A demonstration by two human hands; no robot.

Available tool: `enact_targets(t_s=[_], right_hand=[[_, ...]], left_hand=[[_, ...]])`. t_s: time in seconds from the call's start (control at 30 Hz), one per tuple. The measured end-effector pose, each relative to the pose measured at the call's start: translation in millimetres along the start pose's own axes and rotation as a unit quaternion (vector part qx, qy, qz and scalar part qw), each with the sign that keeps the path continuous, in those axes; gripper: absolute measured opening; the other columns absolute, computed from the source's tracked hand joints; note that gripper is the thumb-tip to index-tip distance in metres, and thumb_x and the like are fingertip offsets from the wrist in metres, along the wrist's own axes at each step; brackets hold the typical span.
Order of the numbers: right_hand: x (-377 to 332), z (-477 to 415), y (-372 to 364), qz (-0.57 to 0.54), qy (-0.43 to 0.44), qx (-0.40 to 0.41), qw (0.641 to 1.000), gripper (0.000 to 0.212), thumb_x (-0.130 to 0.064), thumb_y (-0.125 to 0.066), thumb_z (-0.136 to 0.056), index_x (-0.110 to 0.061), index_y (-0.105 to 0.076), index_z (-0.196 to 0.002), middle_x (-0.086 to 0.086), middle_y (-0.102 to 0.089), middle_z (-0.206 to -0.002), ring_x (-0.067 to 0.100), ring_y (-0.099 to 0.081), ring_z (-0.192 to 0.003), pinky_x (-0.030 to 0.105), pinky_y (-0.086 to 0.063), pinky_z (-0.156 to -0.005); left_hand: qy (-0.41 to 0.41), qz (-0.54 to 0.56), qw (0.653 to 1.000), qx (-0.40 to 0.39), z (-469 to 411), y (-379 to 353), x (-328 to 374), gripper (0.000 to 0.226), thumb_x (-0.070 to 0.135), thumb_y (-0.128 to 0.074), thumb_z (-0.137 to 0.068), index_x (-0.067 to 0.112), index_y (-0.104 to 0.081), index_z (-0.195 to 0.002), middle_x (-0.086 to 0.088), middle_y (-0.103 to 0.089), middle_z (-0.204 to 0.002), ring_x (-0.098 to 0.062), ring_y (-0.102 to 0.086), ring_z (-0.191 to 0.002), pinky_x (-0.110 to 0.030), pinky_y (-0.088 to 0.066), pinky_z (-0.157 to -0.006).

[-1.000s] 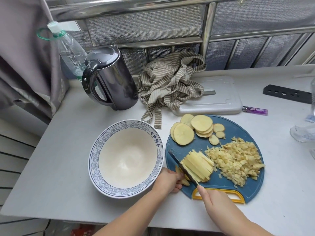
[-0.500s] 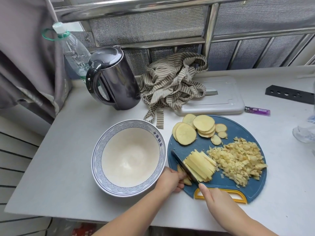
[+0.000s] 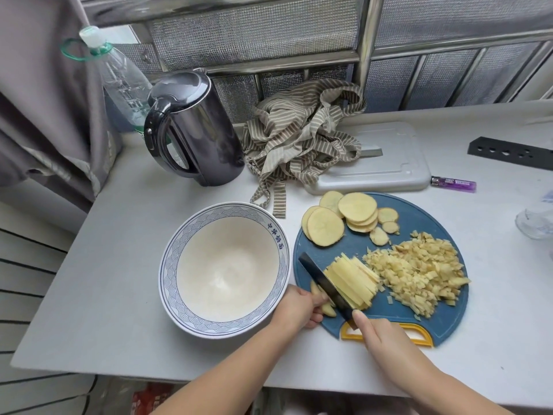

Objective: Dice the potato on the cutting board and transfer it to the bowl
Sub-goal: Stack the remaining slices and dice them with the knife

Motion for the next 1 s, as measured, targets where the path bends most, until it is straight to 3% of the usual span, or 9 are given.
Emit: enact_targets(t_s=[0.13,0.27,0.6,0.83,0.9,1.0], right_hand=[[14,-8,7,-0.111,-0.026,-0.073,0.991,0.057,-0.054,-0.028,-0.099,-0.014,-0.042,-0.061,-0.003,-0.039,-0.046,0.010,-0.036,-0.039,0.021,-0.031,-0.045],[25,-6,15,-0.236,-0.066,-0.174,0.954,0.059,-0.065,-0.037,-0.090,-0.015,-0.041,-0.059,0.005,-0.034,-0.051,0.018,-0.028,-0.041,0.023,-0.027,-0.042],[34,8,48,-0.345,-0.100,-0.201,0.911,0.055,-0.064,-0.045,-0.085,-0.014,-0.043,-0.062,0.005,-0.029,-0.055,0.014,-0.024,-0.040,0.022,-0.025,-0.036],[27,19,49,-0.257,-0.060,-0.189,0.946,0.055,-0.064,-0.039,-0.088,-0.015,-0.040,-0.063,0.005,-0.032,-0.053,0.017,-0.023,-0.042,0.023,-0.025,-0.040],[23,21,43,-0.205,-0.027,-0.165,0.964,0.057,-0.063,-0.037,-0.091,-0.013,-0.040,-0.063,0.006,-0.034,-0.051,0.019,-0.025,-0.041,0.025,-0.026,-0.041],[21,23,33,-0.139,-0.002,-0.119,0.983,0.058,-0.058,-0.035,-0.096,-0.013,-0.040,-0.060,0.003,-0.039,-0.047,0.018,-0.031,-0.037,0.025,-0.029,-0.040]], left_hand=[[0.003,-0.034,0.999,0.006,-1,2,1,0.022,0.022,-0.069,-0.090,0.001,-0.062,-0.088,-0.005,-0.063,-0.065,-0.011,-0.059,-0.051,-0.022,-0.052,-0.055],[-0.002,-0.048,0.999,0.010,-1,2,2,0.022,0.023,-0.069,-0.090,0.003,-0.061,-0.088,-0.004,-0.064,-0.064,-0.012,-0.060,-0.053,-0.024,-0.053,-0.057],[-0.008,-0.010,1.000,0.018,6,1,1,0.024,0.021,-0.070,-0.089,0.001,-0.057,-0.094,-0.005,-0.062,-0.061,-0.012,-0.058,-0.050,-0.022,-0.051,-0.051],[-0.012,0.002,1.000,0.009,15,2,-4,0.019,0.013,-0.065,-0.092,-0.004,-0.060,-0.101,-0.007,-0.065,-0.069,-0.005,-0.061,-0.045,-0.020,-0.053,-0.053],[0.000,0.016,1.000,0.010,16,2,-8,0.015,0.011,-0.065,-0.092,-0.003,-0.061,-0.095,-0.006,-0.063,-0.062,-0.009,-0.059,-0.043,-0.020,-0.051,-0.048],[0.030,0.046,0.998,-0.023,19,0,-12,0.019,0.009,-0.061,-0.094,0.000,-0.059,-0.078,-0.006,-0.050,-0.057,-0.013,-0.044,-0.043,-0.018,-0.035,-0.040]])
Point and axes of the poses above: each hand's wrist, its own z-axis away from the middle knuckle, its own y-axis out of the back of the hand, x = y × z, the point moved 4 cm from there along -z, towards the middle knuckle
